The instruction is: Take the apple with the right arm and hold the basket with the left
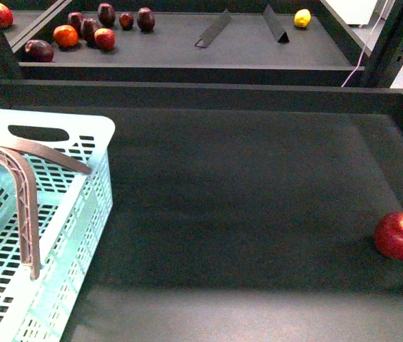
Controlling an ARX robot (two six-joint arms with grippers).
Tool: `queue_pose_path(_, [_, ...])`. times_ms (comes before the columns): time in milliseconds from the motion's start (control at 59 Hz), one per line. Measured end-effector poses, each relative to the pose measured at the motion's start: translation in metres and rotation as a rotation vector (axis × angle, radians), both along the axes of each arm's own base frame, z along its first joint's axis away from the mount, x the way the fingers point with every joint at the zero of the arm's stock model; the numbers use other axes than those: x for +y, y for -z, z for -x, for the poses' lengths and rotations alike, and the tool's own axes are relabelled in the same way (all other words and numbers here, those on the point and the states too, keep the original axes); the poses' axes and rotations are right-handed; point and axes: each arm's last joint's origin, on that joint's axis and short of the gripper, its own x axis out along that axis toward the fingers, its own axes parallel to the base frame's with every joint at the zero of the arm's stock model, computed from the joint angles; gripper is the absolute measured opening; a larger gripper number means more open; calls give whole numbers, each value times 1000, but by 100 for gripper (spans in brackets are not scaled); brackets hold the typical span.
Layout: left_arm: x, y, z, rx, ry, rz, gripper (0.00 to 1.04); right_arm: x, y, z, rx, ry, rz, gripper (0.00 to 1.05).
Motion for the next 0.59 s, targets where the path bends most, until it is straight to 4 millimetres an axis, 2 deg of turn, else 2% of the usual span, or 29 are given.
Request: queue_pose_path(593, [0,0,0,0,0,0,98,0,0,0,0,0,0,96])
